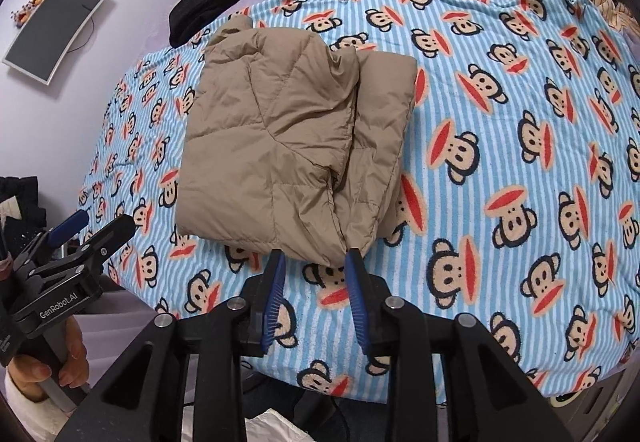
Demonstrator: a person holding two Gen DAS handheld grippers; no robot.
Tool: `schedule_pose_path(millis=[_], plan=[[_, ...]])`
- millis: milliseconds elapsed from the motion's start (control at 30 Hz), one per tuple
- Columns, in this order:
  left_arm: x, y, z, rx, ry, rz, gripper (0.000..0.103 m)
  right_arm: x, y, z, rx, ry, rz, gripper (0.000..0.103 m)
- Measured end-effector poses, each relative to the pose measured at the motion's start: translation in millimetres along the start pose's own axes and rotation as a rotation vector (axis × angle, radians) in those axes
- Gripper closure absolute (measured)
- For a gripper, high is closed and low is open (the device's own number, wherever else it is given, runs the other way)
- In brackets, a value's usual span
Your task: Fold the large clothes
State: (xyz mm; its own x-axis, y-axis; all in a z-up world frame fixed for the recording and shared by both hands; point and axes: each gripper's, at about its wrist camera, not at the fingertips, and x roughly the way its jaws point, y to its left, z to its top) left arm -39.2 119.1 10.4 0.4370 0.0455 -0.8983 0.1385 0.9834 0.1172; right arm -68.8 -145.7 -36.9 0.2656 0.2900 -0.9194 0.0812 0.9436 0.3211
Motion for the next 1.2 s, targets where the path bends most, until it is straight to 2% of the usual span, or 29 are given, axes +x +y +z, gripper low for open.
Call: schedule_pose_path(millis=[33, 100, 133, 267, 300, 400, 433, 467, 600, 800, 1200], plan=[[-2, 5, 3, 0.002, -0.013, 0.000, 0.000, -2, 5, 2, 0.007, -0.017, -0.009, 0.052], [-3, 17, 11, 0.001, -0.020, -0.022, 0.000, -9, 16, 7, 0.021, -0.057, -0.027, 0.030], [-3, 22, 15, -0.001, -0.020, -0.027, 0.000, -12, 20, 10, 0.028, -0.075, -0.035, 0.026], [-5, 32, 26, 0.012, -0.024, -0.012, 0.000, -27, 40, 21, 0.033, -0.150, -0.095, 0.021], [-7, 33, 29, 0.013, -0.027, -0.017, 0.000, -32, 45, 22, 0.029, -0.172, -0.107, 0.017], [-11, 37, 35, 0.004, -0.031, -0.038, 0.000, -44, 57, 26, 0.014, -0.242, -0.148, 0.015], [-12, 36, 36, 0.000, -0.032, -0.040, 0.000, -46, 59, 28, 0.011, -0.259, -0.158, 0.012], [-14, 37, 37, -0.004, -0.033, -0.043, 0.000, -49, 61, 30, 0.011, -0.272, -0.169, 0.001], [-19, 39, 41, -0.020, -0.045, -0.052, 0.000, -55, 66, 32, 0.022, -0.315, -0.194, 0.000], [-25, 39, 43, -0.032, -0.058, -0.045, 0.000, -59, 68, 36, 0.021, -0.311, -0.223, 0.000], [-29, 41, 44, -0.044, -0.066, -0.041, 0.000, -61, 68, 36, 0.026, -0.306, -0.222, 0.000]])
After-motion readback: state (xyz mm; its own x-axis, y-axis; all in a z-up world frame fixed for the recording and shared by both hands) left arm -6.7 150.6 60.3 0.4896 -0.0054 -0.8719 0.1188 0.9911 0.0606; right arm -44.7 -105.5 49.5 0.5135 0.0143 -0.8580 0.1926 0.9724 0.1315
